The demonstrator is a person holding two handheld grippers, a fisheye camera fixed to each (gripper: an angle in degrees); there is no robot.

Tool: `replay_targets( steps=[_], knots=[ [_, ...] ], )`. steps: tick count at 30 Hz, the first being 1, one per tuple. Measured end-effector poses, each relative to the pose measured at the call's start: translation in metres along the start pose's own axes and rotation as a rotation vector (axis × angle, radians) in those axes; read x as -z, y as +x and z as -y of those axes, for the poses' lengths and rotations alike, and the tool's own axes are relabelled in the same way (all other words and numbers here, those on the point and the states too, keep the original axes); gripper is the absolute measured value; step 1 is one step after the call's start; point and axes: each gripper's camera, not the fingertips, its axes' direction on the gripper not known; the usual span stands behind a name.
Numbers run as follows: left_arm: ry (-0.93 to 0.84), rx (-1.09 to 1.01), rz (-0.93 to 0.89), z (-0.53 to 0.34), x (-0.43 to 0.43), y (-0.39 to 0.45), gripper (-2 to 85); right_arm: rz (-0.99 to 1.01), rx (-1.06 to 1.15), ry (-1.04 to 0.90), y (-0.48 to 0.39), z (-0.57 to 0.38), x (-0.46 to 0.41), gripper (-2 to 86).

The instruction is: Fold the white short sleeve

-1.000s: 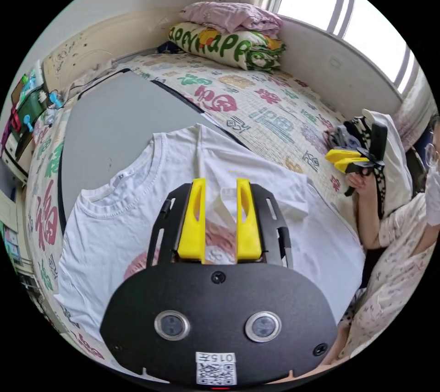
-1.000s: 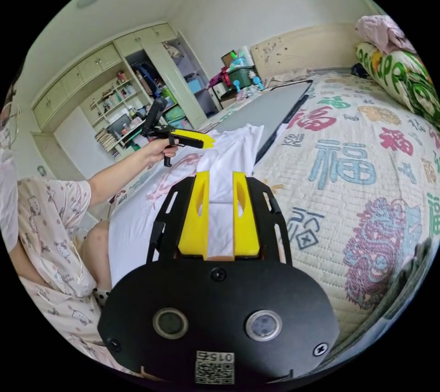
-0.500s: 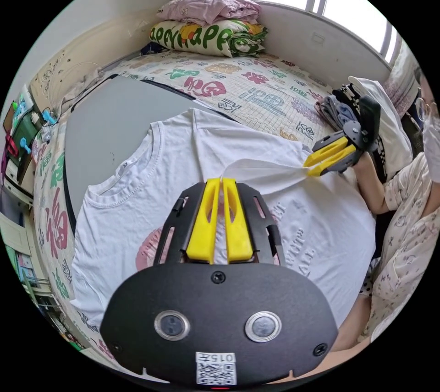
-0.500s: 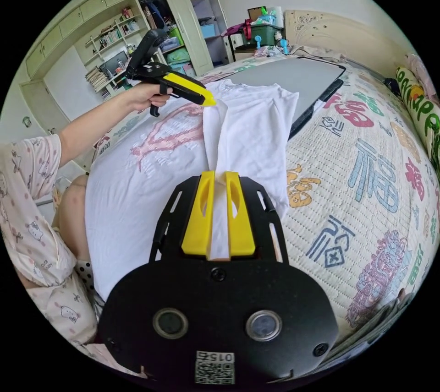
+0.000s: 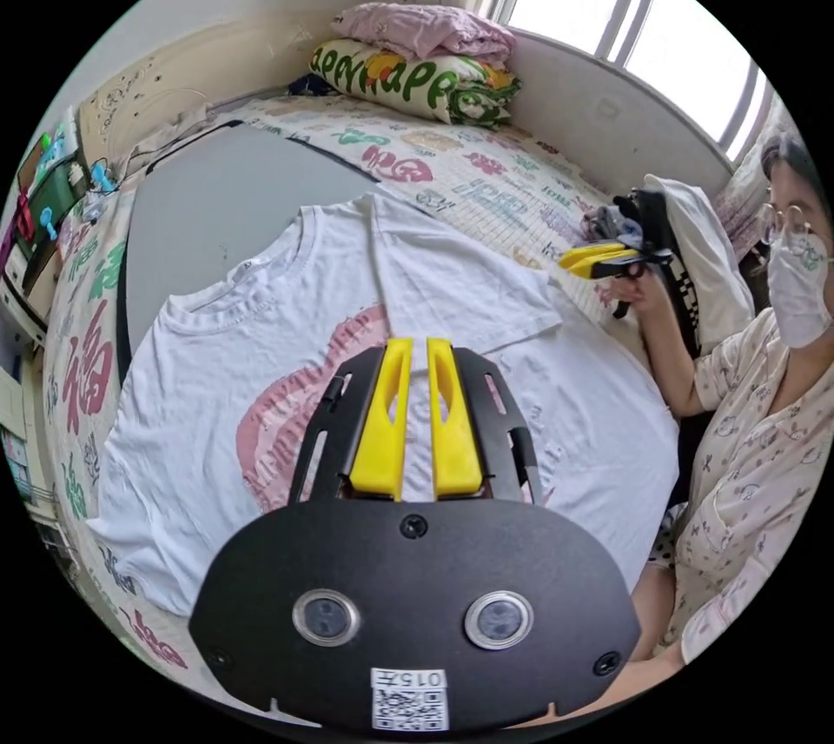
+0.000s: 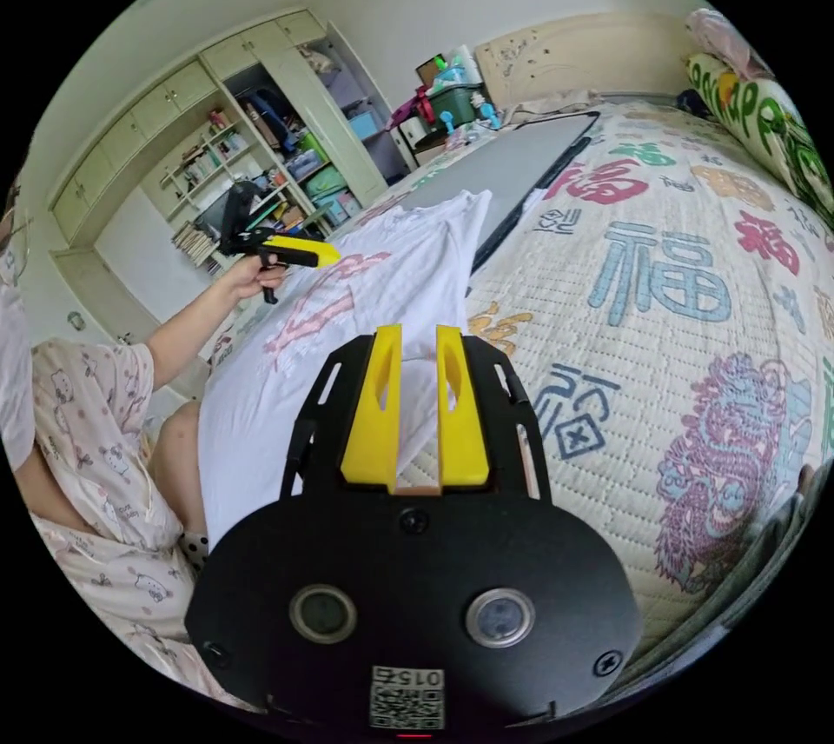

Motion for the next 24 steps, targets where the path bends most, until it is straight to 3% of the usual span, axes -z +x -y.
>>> replay_targets(
  steps=[9,14,20,24],
  knots=[
    [-0.051,-0.23,-0.234,0.014,-0.132,0.163,5.9,-0.123,-0.108,-0.115,0.007,0.041,-0.027,4.3],
    [-0.141,-0.259,-0.179,-0.025,-0.197,0.195,5.8,-0.094,-0.133,-0.107,0.013,0.056,-0.023,3.4],
    [-0.145,-0.221,-0.224,-0.114,-0.195,0.185,5.2,0.077,-0.186,-0.029,0.037,0.063,-0.005,4.8],
    [0.06,-0.002,-0.297,-0.241,-0.116,0.107,2.4,0.08,-0.346,0.176,0.067,0.052,0.024,2.0]
  ],
)
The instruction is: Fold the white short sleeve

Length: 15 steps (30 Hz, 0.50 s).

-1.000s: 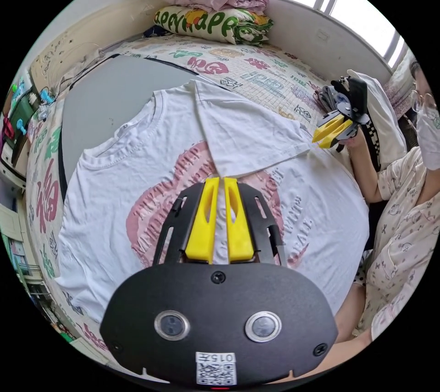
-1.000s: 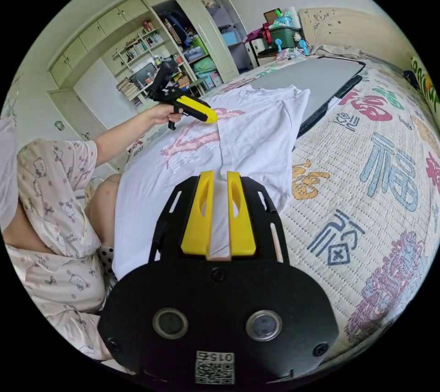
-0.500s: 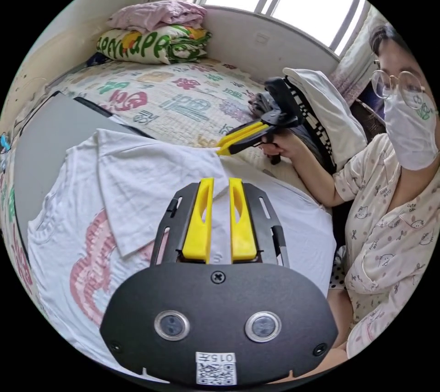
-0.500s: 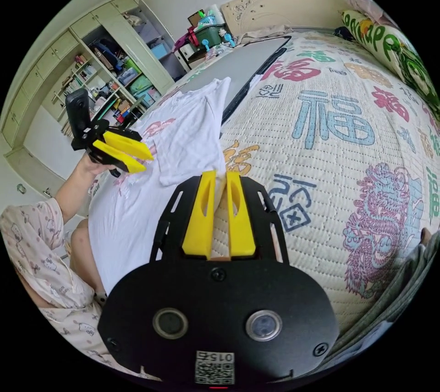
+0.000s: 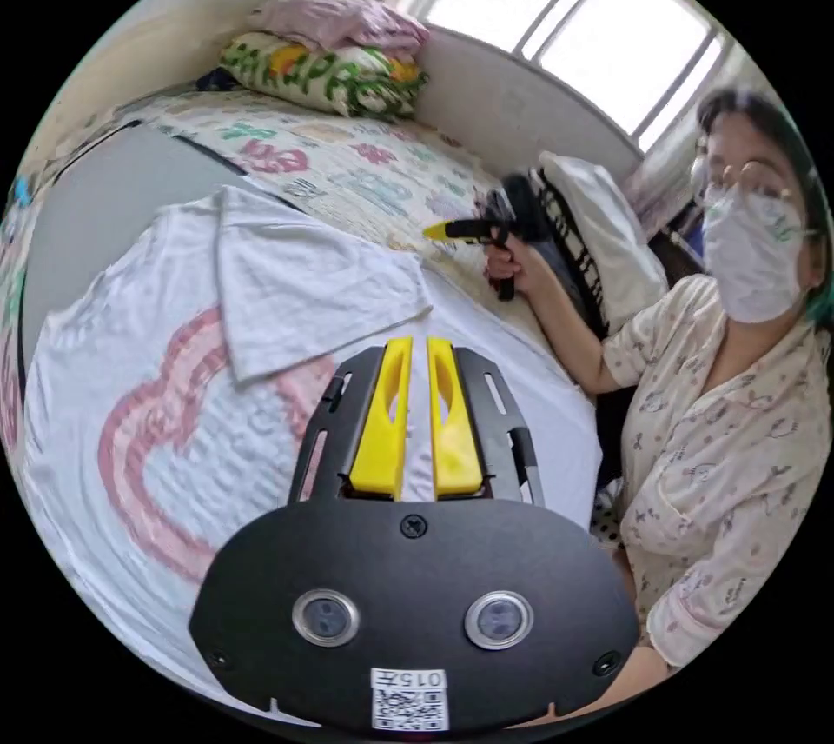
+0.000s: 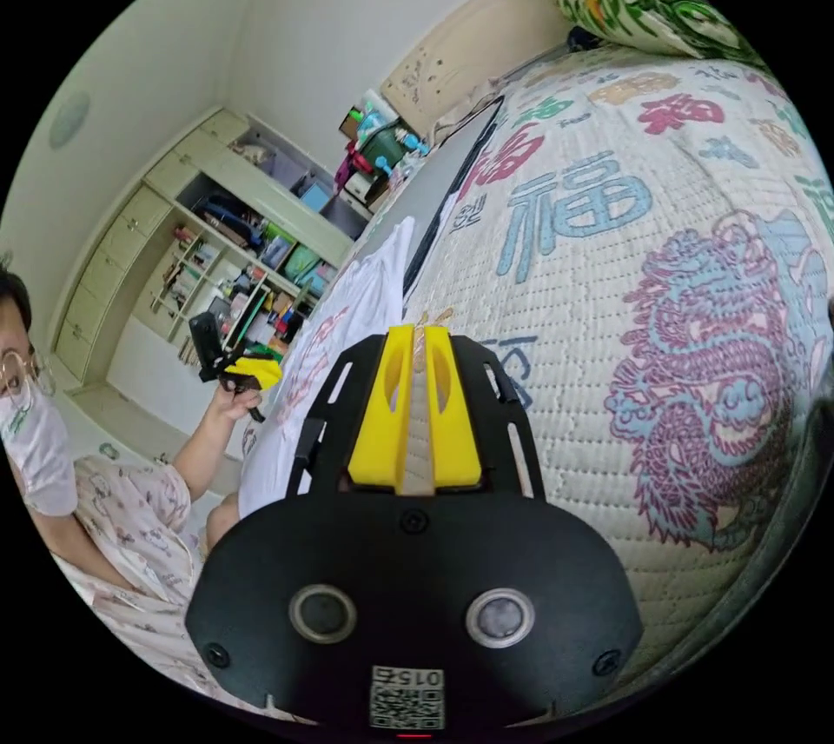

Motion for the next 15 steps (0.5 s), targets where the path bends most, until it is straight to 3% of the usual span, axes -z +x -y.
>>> replay_targets(
  steps=[4,6,9,15],
  knots=[
    [0.305,0.332,0.188,-0.178,0.126,-0.059,2.3,-0.025,-0.052,0.134,0.003,-0.001,0.008,0.9],
    [0.459,0.627,0.394,-0.325,0.197,-0.093,4.0,-0.037,-0.075,0.147,0.005,0.0,0.004,0.7],
    [0.514,0.925,0.571,-0.483,0.248,-0.124,6.6,-0.057,-0.112,0.154,0.009,0.002,-0.006,0.5],
    [0.536,0.986,0.523,-0.634,0.263,-0.194,11.7,-0.081,-0.197,0.166,0.027,0.0,-0.022,-0.1]
  ],
)
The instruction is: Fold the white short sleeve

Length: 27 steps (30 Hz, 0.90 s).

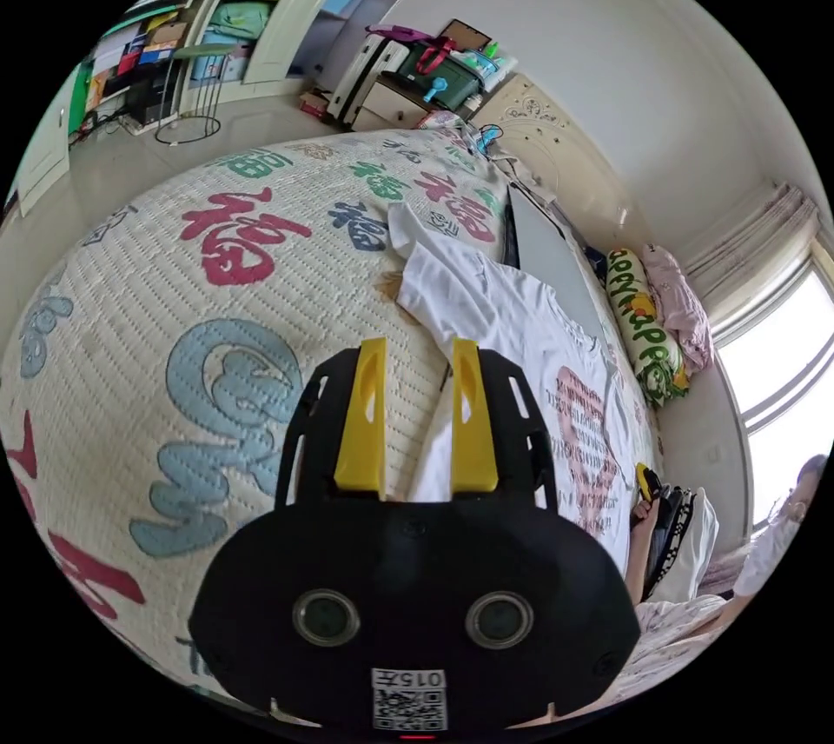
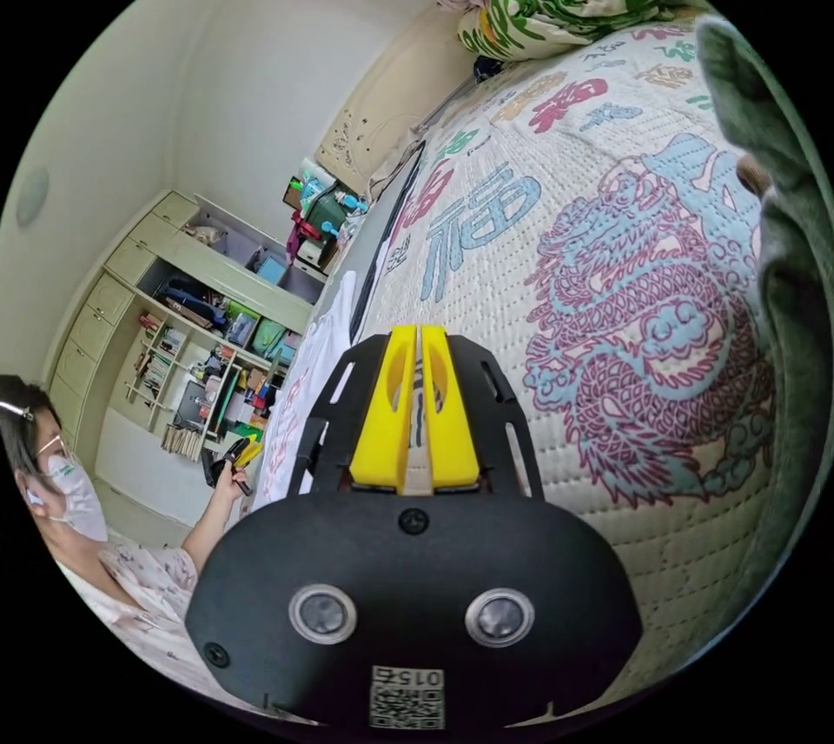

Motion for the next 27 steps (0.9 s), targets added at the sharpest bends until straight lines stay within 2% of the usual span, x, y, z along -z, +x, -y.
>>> replay_targets(
  steps=[8,10,12,14,18,20,22,24,27],
  knots=[
    [-0.061,-0.134,-0.053,-0.001,-0.075,-0.09,10.5,-0.061,-0.04,-0.019,0.005,-0.007,-0.024,-0.4],
    [-0.058,-0.15,-0.072,-0.012,-0.077,-0.11,7.4,-0.236,0.007,-0.033,-0.022,-0.011,-0.037,-0.3],
    [-0.132,-0.205,-0.321,-0.024,-0.097,-0.146,1.7,-0.452,0.036,-0.056,-0.065,-0.012,-0.055,-0.2],
    [-0.195,-0.155,-0.409,-0.034,-0.12,-0.177,0.5,-0.562,0.145,-0.029,-0.129,-0.016,-0.077,-0.1],
    [-0.094,-0.151,-0.519,-0.061,-0.108,-0.223,-0.3,-0.425,0.64,0.045,-0.316,-0.047,-0.158,0.9],
    [-0.024,-0.153,-0.594,-0.074,-0.094,-0.246,-0.4,-0.334,0.878,-0.01,-0.397,-0.074,-0.215,2.4],
    [-0.034,-0.159,-0.627,-0.076,-0.089,-0.263,-0.4,-0.252,1.087,-0.218,-0.488,-0.118,-0.313,5.7],
    [-0.09,-0.143,-0.585,-0.073,-0.093,-0.281,-0.2,-0.201,1.053,-0.396,-0.533,-0.14,-0.394,6.3],
    [-0.071,-0.154,-0.553,-0.075,-0.086,-0.29,0.0,0.048,0.847,-0.636,-0.567,-0.161,-0.517,9.0]
  ],
)
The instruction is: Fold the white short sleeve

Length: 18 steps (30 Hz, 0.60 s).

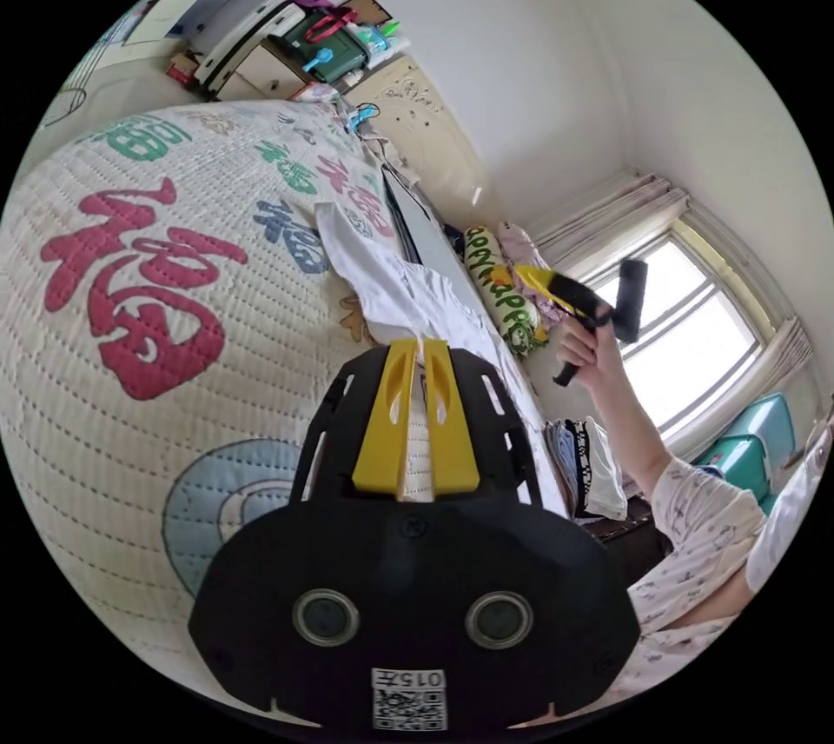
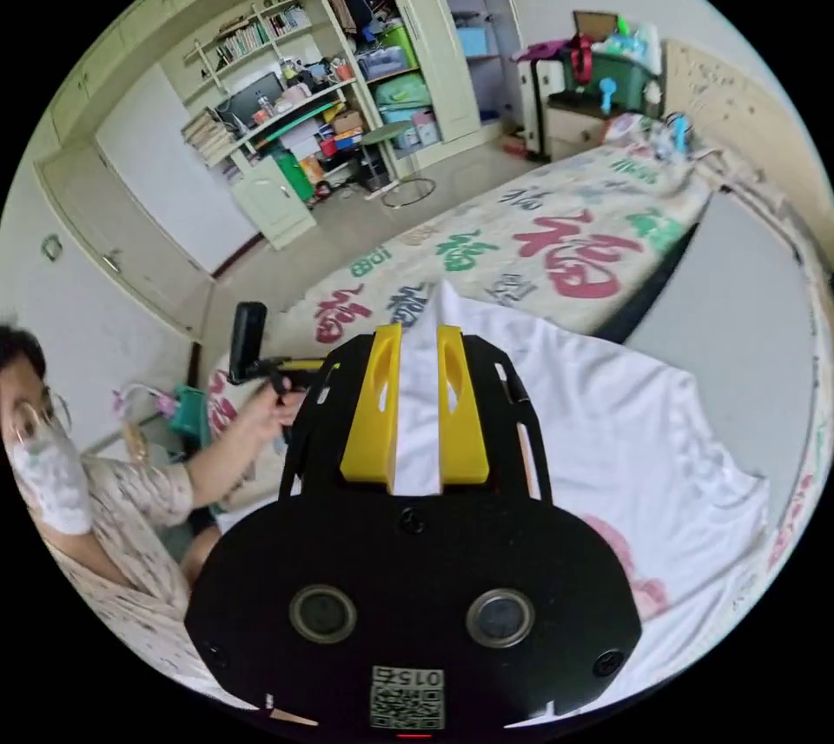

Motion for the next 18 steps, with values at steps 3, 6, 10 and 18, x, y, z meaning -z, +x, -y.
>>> replay_targets(
  steps=[3,6,10,18],
  knots=[
    [-0.012,-0.032,0.036,-0.001,0.005,0.002,0.8,0.014,-0.063,-0.104,-0.013,0.056,-0.092,10.9],
    [-0.019,-0.011,0.04,-0.001,0.001,-0.003,3.2,-0.208,-0.022,-0.217,-0.041,0.086,-0.161,13.7],
    [-0.012,-0.005,0.109,0.002,-0.003,0.008,13.0,-0.325,-0.179,-0.266,-0.029,0.091,-0.204,13.2],
    [-0.153,-0.105,0.267,0.037,-0.061,0.074,6.5,-0.372,-0.217,-0.276,-0.033,0.053,-0.221,0.8]
  ],
)
